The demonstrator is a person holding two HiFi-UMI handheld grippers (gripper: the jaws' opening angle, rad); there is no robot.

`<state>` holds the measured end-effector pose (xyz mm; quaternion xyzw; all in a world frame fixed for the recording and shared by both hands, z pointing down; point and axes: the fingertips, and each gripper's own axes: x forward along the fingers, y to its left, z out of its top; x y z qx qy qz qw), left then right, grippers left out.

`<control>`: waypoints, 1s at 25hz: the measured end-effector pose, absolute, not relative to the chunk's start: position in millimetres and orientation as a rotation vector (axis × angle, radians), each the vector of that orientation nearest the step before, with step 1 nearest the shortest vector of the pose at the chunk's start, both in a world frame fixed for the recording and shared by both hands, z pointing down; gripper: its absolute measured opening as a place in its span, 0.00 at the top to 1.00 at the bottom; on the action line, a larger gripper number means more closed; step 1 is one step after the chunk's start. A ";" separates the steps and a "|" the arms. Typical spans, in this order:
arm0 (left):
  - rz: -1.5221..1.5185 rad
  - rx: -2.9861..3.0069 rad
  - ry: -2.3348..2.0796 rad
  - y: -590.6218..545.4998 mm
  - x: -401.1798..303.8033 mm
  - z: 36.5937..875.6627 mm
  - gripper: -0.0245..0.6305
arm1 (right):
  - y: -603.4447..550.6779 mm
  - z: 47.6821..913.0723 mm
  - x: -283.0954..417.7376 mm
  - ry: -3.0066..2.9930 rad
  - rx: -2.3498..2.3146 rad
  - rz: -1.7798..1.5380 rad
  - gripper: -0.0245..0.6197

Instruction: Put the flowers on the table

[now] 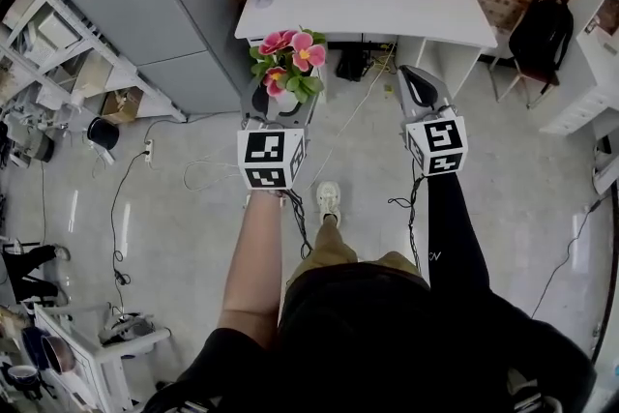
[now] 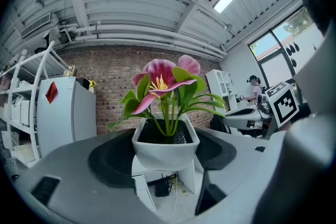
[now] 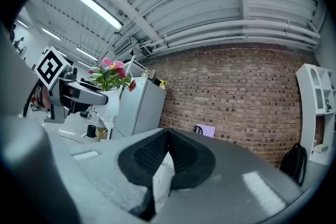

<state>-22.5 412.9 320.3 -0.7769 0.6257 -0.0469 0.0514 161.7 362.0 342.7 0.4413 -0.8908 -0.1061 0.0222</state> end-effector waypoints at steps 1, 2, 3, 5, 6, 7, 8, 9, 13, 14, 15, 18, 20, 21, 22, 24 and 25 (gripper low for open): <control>-0.144 -2.368 1.901 404.4 -27.4 322.0 0.44 | 353.7 343.6 157.0 -2.756 1.364 -0.329 0.96; -0.147 -2.373 1.896 395.1 -32.0 324.2 0.44 | 344.6 344.4 152.5 -2.752 1.363 -0.329 0.96; -0.153 -2.379 1.890 384.7 -36.4 326.5 0.44 | 334.8 345.0 148.6 -2.747 1.363 -0.328 0.96; -0.164 -2.393 1.881 361.2 -44.1 330.2 0.44 | 312.5 345.4 142.2 -2.736 1.371 -0.324 0.96; -0.166 -2.400 1.876 348.5 -47.7 331.0 0.44 | 300.4 345.2 138.9 -2.731 1.376 -0.319 0.96; -0.166 -2.406 1.871 335.5 -51.3 331.0 0.44 | 288.1 344.9 135.0 -2.728 1.380 -0.315 0.96; -0.166 -2.413 1.866 322.3 -55.0 330.5 0.44 | 275.7 344.3 130.4 -2.725 1.382 -0.312 0.96; -0.167 -2.418 1.859 309.1 -58.8 329.8 0.44 | 263.5 343.7 125.4 -2.723 1.383 -0.309 0.96; -0.168 -2.442 1.833 258.1 -73.5 328.1 0.44 | 216.1 342.0 107.6 -2.715 1.399 -0.295 0.96; -0.165 -2.448 1.828 245.4 -77.9 327.5 0.44 | 204.2 340.9 103.4 -2.713 1.404 -0.293 0.96; -0.162 -2.453 1.823 232.3 -82.7 326.2 0.44 | 192.6 339.4 98.6 -2.711 1.407 -0.293 0.96; -0.152 -2.470 1.812 192.6 -99.2 321.4 0.44 | 157.8 335.0 83.3 -2.700 1.411 -0.294 0.96; -0.149 -2.480 1.807 167.4 -109.8 320.2 0.44 | 135.1 333.0 74.7 -2.692 1.421 -0.291 0.96; -0.148 -2.483 1.803 155.6 -114.2 319.9 0.44 | 124.3 332.3 70.9 -2.689 1.426 -0.293 0.96; -0.147 -2.486 1.799 144.4 -118.0 319.9 0.44 | 114.1 331.8 67.6 -2.686 1.431 -0.295 0.96; -0.143 -2.490 1.787 124.3 -123.7 320.2 0.44 | 95.3 332.2 62.1 -2.682 1.443 -0.299 0.96; -0.143 -2.492 1.781 115.2 -125.9 320.7 0.44 | 86.8 332.8 59.6 -2.681 1.447 -0.302 0.96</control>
